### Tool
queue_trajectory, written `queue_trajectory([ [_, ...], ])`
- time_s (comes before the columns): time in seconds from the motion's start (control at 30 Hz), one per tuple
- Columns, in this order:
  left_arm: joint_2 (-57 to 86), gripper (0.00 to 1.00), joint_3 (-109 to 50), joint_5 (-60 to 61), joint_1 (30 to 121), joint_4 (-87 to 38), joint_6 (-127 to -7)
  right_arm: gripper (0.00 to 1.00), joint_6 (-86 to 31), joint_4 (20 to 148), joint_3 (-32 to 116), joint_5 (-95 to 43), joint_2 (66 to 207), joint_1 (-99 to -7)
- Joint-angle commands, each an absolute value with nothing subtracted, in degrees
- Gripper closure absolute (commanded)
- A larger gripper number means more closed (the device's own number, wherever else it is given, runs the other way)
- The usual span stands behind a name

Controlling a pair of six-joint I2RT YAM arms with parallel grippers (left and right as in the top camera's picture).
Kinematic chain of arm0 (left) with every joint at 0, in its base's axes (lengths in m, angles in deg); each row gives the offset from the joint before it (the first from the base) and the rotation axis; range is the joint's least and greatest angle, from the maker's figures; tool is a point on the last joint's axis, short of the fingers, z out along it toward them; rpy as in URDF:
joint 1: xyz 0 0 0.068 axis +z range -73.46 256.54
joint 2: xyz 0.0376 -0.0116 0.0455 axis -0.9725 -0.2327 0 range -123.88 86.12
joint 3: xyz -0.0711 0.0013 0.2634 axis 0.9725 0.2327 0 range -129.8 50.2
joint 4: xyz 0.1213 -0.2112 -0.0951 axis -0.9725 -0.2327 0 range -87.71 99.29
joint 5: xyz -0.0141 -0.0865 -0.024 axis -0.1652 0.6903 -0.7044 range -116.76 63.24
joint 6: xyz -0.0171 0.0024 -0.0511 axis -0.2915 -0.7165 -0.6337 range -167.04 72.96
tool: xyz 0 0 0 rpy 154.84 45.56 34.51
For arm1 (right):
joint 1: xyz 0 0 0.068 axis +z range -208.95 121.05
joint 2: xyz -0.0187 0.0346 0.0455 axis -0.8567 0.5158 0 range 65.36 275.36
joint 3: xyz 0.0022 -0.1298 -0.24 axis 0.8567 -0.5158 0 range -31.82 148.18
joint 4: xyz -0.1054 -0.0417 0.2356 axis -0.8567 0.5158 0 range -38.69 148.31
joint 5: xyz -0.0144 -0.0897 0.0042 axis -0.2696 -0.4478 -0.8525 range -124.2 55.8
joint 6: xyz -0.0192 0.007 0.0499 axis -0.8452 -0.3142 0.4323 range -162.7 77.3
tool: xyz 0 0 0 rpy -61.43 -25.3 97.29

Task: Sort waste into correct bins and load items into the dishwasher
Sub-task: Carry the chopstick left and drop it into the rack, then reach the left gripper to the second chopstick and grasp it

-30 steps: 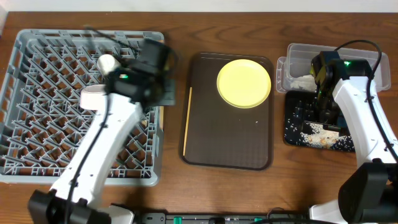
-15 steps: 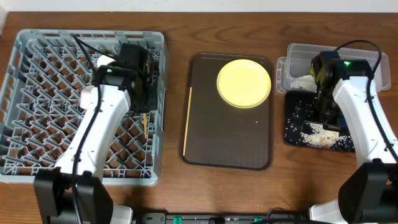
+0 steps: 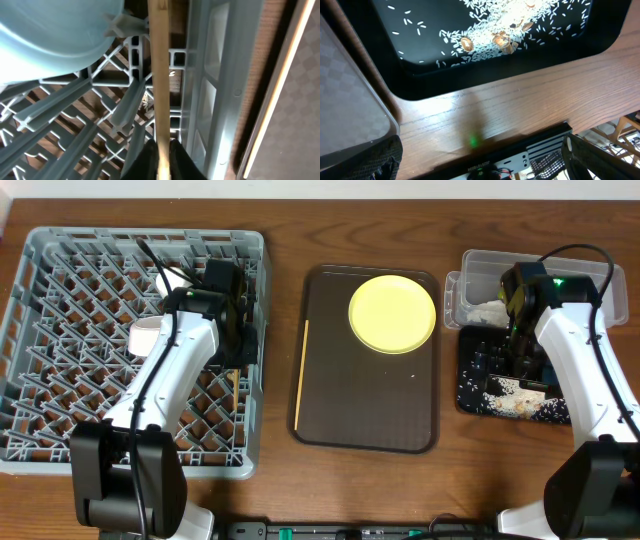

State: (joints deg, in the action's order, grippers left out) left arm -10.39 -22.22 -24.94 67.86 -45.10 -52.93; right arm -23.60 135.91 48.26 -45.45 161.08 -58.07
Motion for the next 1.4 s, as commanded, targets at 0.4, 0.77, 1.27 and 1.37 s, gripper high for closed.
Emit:
queue_trajectory([
  [0.4, -5.36, 0.5, -23.66, -16.19, 66.63, -43.63, -53.28, 0.01, -23.04, 135.89, 48.37, -46.19, 161.12, -58.72],
  [0.77, -4.97, 0.5, -23.27, -15.62, 57.15, -39.41, -57.37, 0.01, -23.04, 135.71, 48.37, -46.19, 161.12, -58.72],
  [1.27, -14.71, 0.5, -22.02, -21.48, 47.05, -31.74, -62.83, 0.01, -23.04, 135.8, 48.37, -45.73, 161.12, -58.72],
  [1.37, -17.29, 0.5, -22.02, -21.48, 46.94, -31.28, -62.83, 0.01, -23.01, 135.85, 48.37, -45.71, 161.12, -58.72],
])
